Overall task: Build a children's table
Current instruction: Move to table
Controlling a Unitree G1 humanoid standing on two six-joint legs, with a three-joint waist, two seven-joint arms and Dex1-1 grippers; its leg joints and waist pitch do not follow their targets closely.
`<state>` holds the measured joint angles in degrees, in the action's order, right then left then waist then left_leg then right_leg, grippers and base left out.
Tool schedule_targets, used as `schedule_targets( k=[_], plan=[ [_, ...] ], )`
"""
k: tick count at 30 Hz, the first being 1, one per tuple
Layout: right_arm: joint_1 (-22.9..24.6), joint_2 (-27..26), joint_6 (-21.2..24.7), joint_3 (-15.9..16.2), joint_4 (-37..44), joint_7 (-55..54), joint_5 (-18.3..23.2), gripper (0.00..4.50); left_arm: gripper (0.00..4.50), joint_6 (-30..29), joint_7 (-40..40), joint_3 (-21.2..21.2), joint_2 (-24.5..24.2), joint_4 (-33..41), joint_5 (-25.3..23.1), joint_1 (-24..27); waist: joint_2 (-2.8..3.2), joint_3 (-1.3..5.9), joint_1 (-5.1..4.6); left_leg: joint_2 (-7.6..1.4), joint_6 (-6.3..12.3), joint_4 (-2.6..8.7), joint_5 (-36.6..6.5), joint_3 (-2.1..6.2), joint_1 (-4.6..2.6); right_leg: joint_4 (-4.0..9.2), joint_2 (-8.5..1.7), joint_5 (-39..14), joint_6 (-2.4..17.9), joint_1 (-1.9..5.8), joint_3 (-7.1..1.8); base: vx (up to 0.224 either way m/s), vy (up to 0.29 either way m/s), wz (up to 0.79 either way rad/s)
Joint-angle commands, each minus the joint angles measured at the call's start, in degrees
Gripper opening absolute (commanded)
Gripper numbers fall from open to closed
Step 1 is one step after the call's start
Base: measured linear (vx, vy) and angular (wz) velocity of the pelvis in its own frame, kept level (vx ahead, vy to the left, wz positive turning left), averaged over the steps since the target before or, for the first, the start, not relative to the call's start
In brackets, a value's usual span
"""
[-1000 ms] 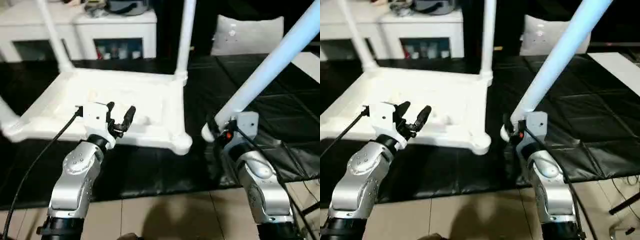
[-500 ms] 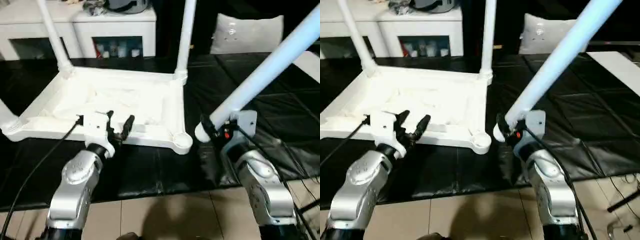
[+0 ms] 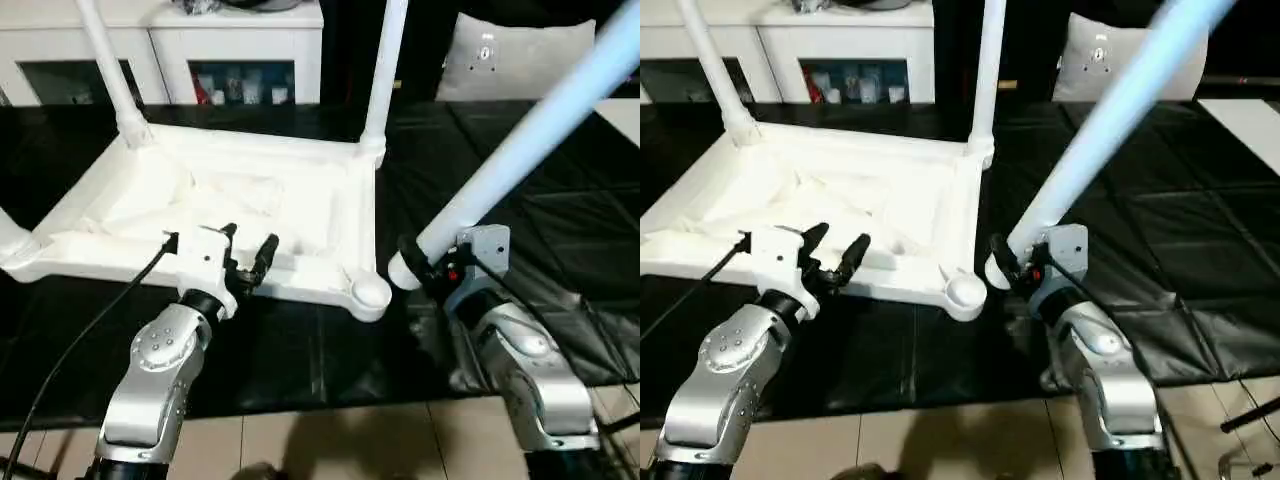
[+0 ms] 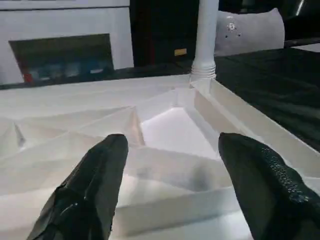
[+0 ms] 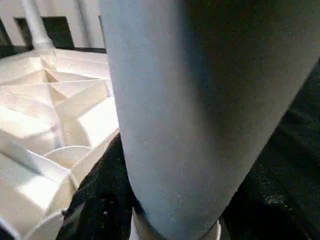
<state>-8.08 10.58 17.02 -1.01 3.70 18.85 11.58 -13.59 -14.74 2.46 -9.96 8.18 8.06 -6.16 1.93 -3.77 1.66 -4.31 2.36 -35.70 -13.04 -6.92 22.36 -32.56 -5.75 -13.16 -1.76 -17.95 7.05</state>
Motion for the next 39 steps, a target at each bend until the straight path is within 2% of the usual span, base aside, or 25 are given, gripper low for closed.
schedule_targets(
  k=[1,3,4,5,6,8,10,11,12,13,14,15,17,18,19,20,21,22,23,24,25,28,31,34,39],
  plan=[
    [-0.68,-0.41,-0.63,-0.41,0.56,-0.13,0.33,1.87,3.42,-0.66,-0.26,0.17,-0.35,0.75,-0.57,0.19,0.91,2.05,0.67,-6.27,3.06,4.08,-16.81,3.65,1.94,8.12,-8.89,-35.67,6.06,6.43,-1.20,0.054,0.000,0.52],
    [-0.44,-0.51,-0.98,-0.67,0.66,-0.12,0.52,1.87,3.42,-0.67,-0.42,0.55,-0.44,0.60,-0.70,0.13,1.97,2.34,-0.08,-5.49,2.73,6.77,-18.89,5.33,0.47,5.88,-3.75,-29.04,5.62,6.25,1.20,0.074,0.009,0.51],
    [-0.21,-0.39,-1.56,-0.53,0.79,-0.18,0.25,1.87,3.42,-0.65,-0.58,0.71,-0.50,0.50,-0.73,0.07,3.06,3.56,-2.88,-6.72,5.42,7.77,-18.93,10.12,-6.75,0.52,1.46,-17.49,5.25,1.37,1.11,0.140,0.019,0.48],
    [0.05,-0.87,-1.62,-1.02,0.90,-0.37,1.19,1.87,3.42,-0.64,-0.73,0.84,-0.52,0.42,-0.74,0.03,2.90,3.77,-3.33,-10.01,8.57,6.07,-15.00,11.71,-11.32,-4.25,1.97,-9.37,3.97,-4.14,-2.21,0.151,0.014,0.40],
    [0.23,-1.24,-1.62,-1.41,0.96,-0.52,1.94,1.87,3.42,-0.63,-0.84,0.92,-0.51,0.38,-0.76,0.01,2.32,2.51,-2.11,-10.21,9.09,7.20,-12.77,10.05,-8.12,-7.00,1.94,-5.39,1.05,-4.22,-3.29,0.151,0.014,0.40],
    [0.49,-1.35,-1.38,-1.65,1.15,-0.84,2.09,1.87,3.42,-0.66,-0.97,0.97,-0.39,0.21,-0.65,-0.24,1.70,2.10,-1.75,-8.73,9.75,8.68,-13.81,8.17,-6.81,-6.91,1.59,-1.12,-0.21,-4.68,-3.76,0.083,-0.022,0.11],
    [0.70,-1.37,-1.40,-1.66,1.30,-1.01,1.59,1.87,3.42,-0.73,-1.14,1.11,-0.36,0.19,-0.46,-0.41,-0.62,2.62,-1.84,-5.68,8.40,7.76,-18.48,6.65,-6.36,-1.03,-1.36,0.42,1.09,-2.84,-6.70,0.073,-0.057,0.01],
    [0.77,-1.42,-1.52,-1.70,1.32,-1.03,1.44,1.87,3.42,-0.76,-1.25,1.19,-0.35,0.20,-0.33,-0.44,-3.33,3.16,-0.17,-1.77,6.61,1.79,-16.49,3.15,-2.79,4.04,-7.15,-10.26,3.40,2.03,-12.60,0.090,-0.105,0.01],
    [0.83,-1.43,-1.62,-1.70,1.32,-1.01,1.30,1.87,3.42,-0.79,-1.29,1.27,-0.34,0.18,-0.30,-0.46,-3.02,2.95,0.59,-1.41,6.01,-2.63,-12.21,2.81,-1.30,5.83,-10.51,-18.64,6.23,3.74,-14.63,0.090,-0.105,0.01],
    [0.90,-1.49,-1.70,-1.70,1.36,-0.99,1.17,1.87,3.42,-0.80,-1.33,1.31,-0.35,0.19,-0.27,-0.44,-2.11,3.36,1.04,-2.16,3.11,-4.79,-5.50,3.35,1.04,5.39,-10.49,-24.54,10.92,5.41,-14.72,0.097,-0.093,-0.06],
    [1.06,-1.49,-1.97,-1.71,1.41,-1.17,0.83,1.87,3.42,-0.62,-1.66,1.54,-0.41,0.03,-0.25,-0.51,-1.88,2.98,1.37,-2.42,1.06,-5.06,-1.79,3.47,2.95,4.80,-8.27,-23.96,14.28,6.00,-12.91,0.092,-0.049,-0.12],
    [1.18,-1.53,-2.37,-1.71,1.42,-1.43,0.51,1.87,3.42,-0.52,-2.04,1.81,-0.58,-0.21,-0.29,-0.64,-1.49,3.04,1.58,-2.66,0.38,-4.46,-0.39,3.30,2.99,4.71,-6.96,-22.18,15.96,5.66,-11.98,0.092,-0.049,-0.12],
    [1.32,-1.01,-4.55,-1.71,1.29,-2.42,-1.17,1.87,3.42,-0.25,-3.83,2.43,-1.00,-0.93,0.21,-1.22,1.26,3.68,1.32,-5.29,0.90,3.15,8.13,1.92,0.53,2.51,-0.33,-11.94,15.51,2.56,-6.23,0.082,0.034,0.02],
    [1.28,-0.21,-6.73,-1.43,1.02,-3.41,-3.09,1.87,3.42,-0.07,-4.95,2.72,-1.36,-1.39,0.37,-1.66,1.91,4.11,0.68,-6.79,2.40,3.44,10.65,2.87,-0.45,0.33,1.39,-6.09,13.43,1.08,-5.39,0.087,0.067,0.03],
    [1.40,0.65,-8.98,-1.28,0.97,-3.40,-4.24,1.87,3.42,0.53,-5.71,2.81,-1.75,-2.10,0.18,-2.32,2.70,5.89,-0.82,-9.69,7.40,2.41,23.53,6.26,-5.31,-3.67,1.81,4.51,10.94,-2.31,-4.52,0.120,0.095,-0.04],
    [1.53,-0.07,-7.67,-2.33,1.86,-0.40,0.14,1.87,3.42,0.99,-6.48,2.56,-1.98,-3.01,0.44,-3.13,2.36,5.64,-0.38,-10.26,10.80,0.96,35.25,6.79,-5.58,-3.53,0.33,9.78,9.28,-4.06,-5.84,0.091,0.080,0.01],
    [1.53,-0.07,-7.67,-2.33,1.86,-0.40,0.14,1.87,3.42,0.99,-6.48,2.56,-1.98,-3.01,0.44,-3.13,1.93,5.63,-0.10,-9.75,11.02,0.32,38.67,6.21,-4.76,-3.09,-0.69,13.36,9.45,-3.80,-6.60,0.091,0.080,0.01],
    [1.35,-0.40,-5.97,-3.02,2.09,0.29,2.06,1.87,3.42,1.62,-7.33,2.44,-2.19,-3.79,0.66,-3.80,1.24,5.61,0.74,-7.14,8.55,-0.09,38.31,4.12,-2.49,-2.62,-1.40,19.68,10.99,-2.23,-7.17,0.026,0.061,0.01],
    [1.35,-0.40,-5.97,-3.02,2.09,0.29,2.06,1.87,3.42,1.62,-7.33,2.44,-2.19,-3.79,0.66,-3.80,0.98,6.32,1.30,-5.70,6.19,0.23,35.17,3.05,-1.17,-3.42,-1.16,25.50,11.71,-0.49,-7.12,0.000,0.000,0.00],
    [1.17,-0.11,-4.63,-3.50,2.31,0.68,2.80,1.87,3.42,2.19,-8.62,2.52,-2.84,-5.19,0.81,-4.93,0.85,5.66,1.63,-5.97,3.93,1.02,26.46,2.54,-0.68,-2.73,-1.26,23.20,12.52,-0.74,-6.98,0.000,0.000,0.00],
    [0.79,0.41,-3.55,-4.14,2.01,1.46,3.66,1.87,3.42,3.35,-11.54,2.87,-4.24,-7.57,1.18,-6.83,1.02,4.91,1.85,-6.30,1.98,2.00,14.49,2.07,-0.43,-1.87,-1.52,15.48,13.44,-0.79,-7.09,-0.066,0.008,-0.04],
    [0.47,0.97,-3.27,-4.18,1.61,3.25,5.39,1.87,3.42,3.65,-16.25,3.32,-5.91,-9.65,2.46,-8.63,0.99,3.99,1.70,-7.13,-1.67,3.95,-5.38,2.00,-0.94,-0.56,-2.07,0.48,15.09,-0.65,-7.54,-0.080,-0.012,-0.03],
    [-0.48,2.17,-4.98,-3.37,0.58,3.56,3.78,1.87,3.42,3.95,-23.63,5.75,-9.10,-11.59,2.39,-10.42,0.60,3.03,1.43,-7.20,-5.32,5.33,-17.31,1.14,-1.60,1.13,-2.43,-16.58,12.74,-1.18,-8.26,-0.082,-0.028,-0.03],
    [-1.08,2.93,-4.97,-3.00,0.03,4.88,3.79,1.87,3.42,4.13,-28.08,7.80,-11.11,-13.01,1.74,-11.38,0.25,3.14,1.51,-7.24,-6.19,5.92,-16.35,0.74,-1.54,1.75,-2.39,-20.83,9.53,-1.50,-8.75,-0.061,-0.029,-0.06],
    [-2.16,4.64,-5.34,-3.15,-1.33,7.34,4.00,1.87,2.94,4.47,-38.09,11.43,-12.90,-17.03,2.96,-14.83,0.38,3.52,1.70,-7.30,-5.44,5.72,-13.13,0.33,-1.50,1.58,-2.11,-16.90,10.77,-1.85,-8.81,0.000,0.000,0.00]
  ],
)
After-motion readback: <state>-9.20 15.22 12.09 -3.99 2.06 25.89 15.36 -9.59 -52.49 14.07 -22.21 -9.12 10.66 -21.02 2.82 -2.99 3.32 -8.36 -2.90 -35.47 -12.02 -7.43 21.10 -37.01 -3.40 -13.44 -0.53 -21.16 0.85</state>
